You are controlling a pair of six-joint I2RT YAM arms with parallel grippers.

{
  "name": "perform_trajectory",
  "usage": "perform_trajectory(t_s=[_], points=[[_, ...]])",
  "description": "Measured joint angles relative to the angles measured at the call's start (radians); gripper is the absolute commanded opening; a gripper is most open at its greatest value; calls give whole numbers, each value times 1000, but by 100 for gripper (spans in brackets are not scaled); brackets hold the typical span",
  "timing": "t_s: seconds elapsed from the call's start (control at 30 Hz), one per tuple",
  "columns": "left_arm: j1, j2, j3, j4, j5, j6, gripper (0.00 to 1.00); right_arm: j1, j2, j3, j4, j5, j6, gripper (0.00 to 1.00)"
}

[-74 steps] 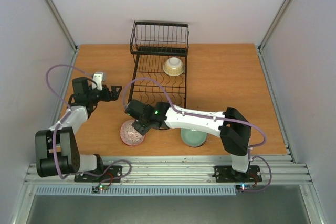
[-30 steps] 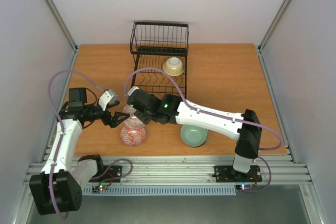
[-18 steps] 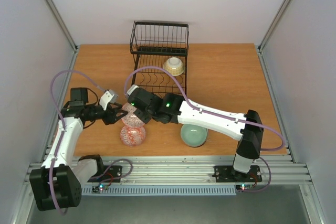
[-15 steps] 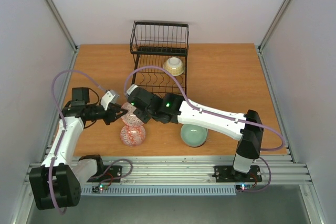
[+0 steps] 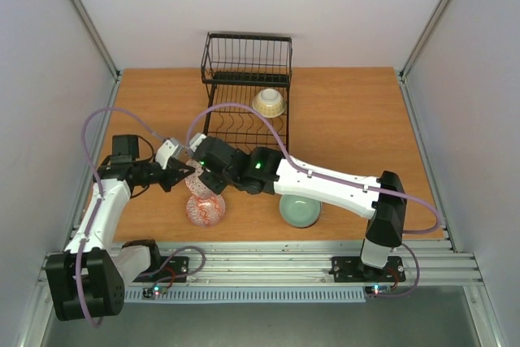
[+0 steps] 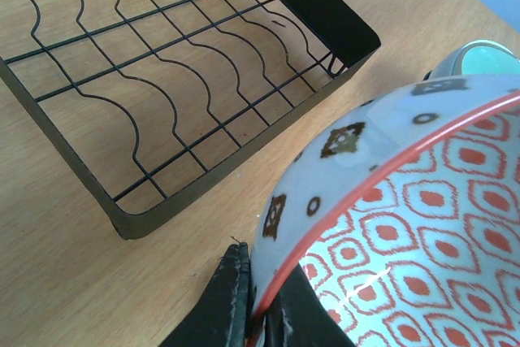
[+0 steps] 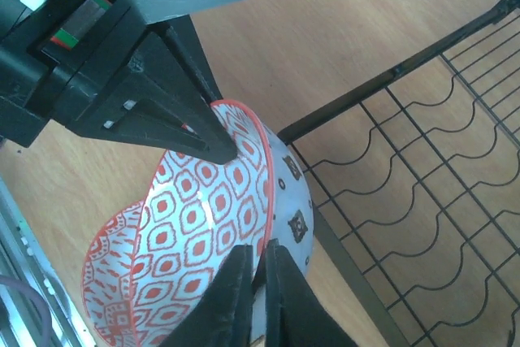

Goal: Load the bowls into the dish rack

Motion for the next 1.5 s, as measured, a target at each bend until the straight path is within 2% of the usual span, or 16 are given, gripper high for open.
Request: perform_trajectory(t_s=[0.07,0.13,0.27,0.37,0.6,0.77,0.97,1.13,1.5], points=[[0,0,-5,13,1,1,0,-2,-3,-12,16,-2,-5,45],[-3,-4,-17,25,5,8,1,-4,-23,-57,61,3,-13,65],[-6,-8,-41,31,18,8,0,-27,-113,-182,119,-26,-5,87],[-6,-8,-43,32,29,10,1,-60,-197,-257,161,-86,15,97],[-6,-8,-44,27,67,39,0,-170,-321,-435,335,-358,100,99],[-6,-8,-44,7,94,69,1,-241,-322,-548,453,-569,184,99],[-6,-8,-43,-18,119,100,0,-249,-296,-577,559,-734,250,99],[-6,-8,-43,-31,130,116,0,-248,-270,-607,638,-802,288,99],[-6,-8,-43,-31,131,117,1,-248,-246,-644,666,-806,322,98]])
